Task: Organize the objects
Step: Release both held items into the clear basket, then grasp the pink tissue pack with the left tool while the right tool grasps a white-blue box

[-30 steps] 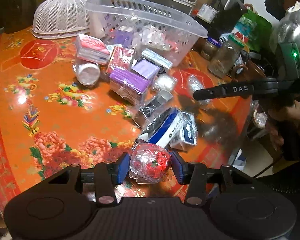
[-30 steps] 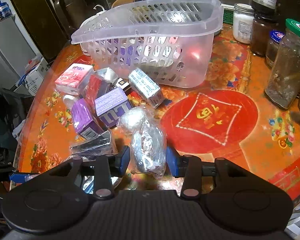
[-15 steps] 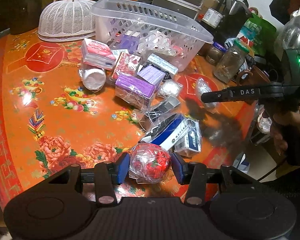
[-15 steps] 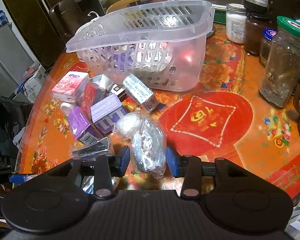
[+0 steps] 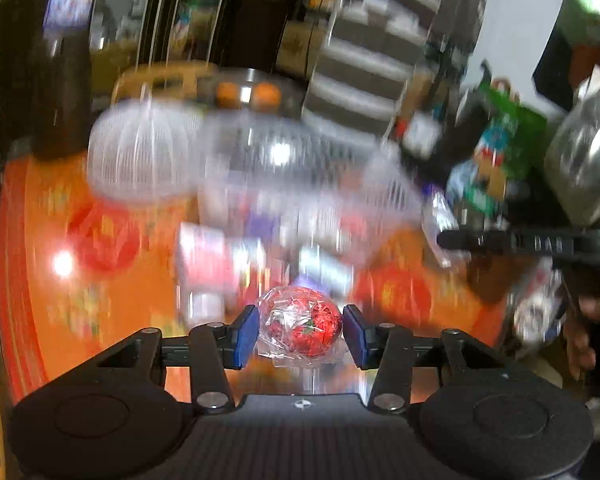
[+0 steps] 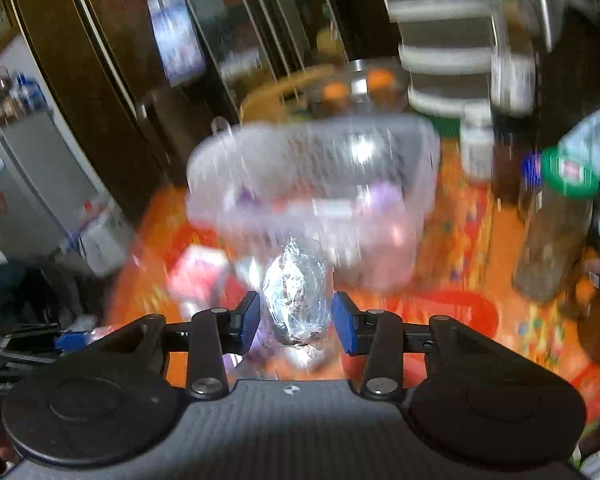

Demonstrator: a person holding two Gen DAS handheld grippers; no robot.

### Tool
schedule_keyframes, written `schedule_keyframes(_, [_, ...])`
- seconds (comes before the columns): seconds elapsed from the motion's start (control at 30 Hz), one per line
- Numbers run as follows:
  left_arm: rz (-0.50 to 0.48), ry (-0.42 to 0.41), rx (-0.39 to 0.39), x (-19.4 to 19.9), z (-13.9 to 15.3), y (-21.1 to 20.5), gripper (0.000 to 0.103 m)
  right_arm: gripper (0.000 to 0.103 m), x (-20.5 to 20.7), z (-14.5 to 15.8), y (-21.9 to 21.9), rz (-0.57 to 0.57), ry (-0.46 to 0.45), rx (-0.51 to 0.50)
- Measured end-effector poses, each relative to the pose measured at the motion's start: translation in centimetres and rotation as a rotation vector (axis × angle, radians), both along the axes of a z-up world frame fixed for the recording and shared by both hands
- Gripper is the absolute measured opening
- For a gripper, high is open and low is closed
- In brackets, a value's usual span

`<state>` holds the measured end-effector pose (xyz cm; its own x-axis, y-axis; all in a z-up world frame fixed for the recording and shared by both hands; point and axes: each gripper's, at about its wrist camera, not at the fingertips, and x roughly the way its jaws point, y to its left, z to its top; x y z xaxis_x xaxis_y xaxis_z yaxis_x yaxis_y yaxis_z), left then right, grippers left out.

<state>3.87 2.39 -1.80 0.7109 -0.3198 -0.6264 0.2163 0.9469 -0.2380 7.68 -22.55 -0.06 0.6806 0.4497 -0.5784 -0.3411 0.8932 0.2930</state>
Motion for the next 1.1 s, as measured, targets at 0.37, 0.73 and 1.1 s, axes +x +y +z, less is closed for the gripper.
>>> schedule_keyframes(0.37, [-0.006,0.005,0.025,19.4,2.5,-3.2,0.05,0.044,14.0,-0.4,4.3,-0.043,0.052,-0.114])
schedule_keyframes(0.73, [0.032,-0.072,-0.061,16.5,2.6,-0.1,0.078,0.09,10.1,0.9,3.8,-0.087,-0.042,-0.099])
schedule_keyframes(1.1, [0.167,0.113,-0.023,10.5,-5.8,4.4,0.087,0.061,4.9,-7.7,2.3,-0.078,0.177,-0.088])
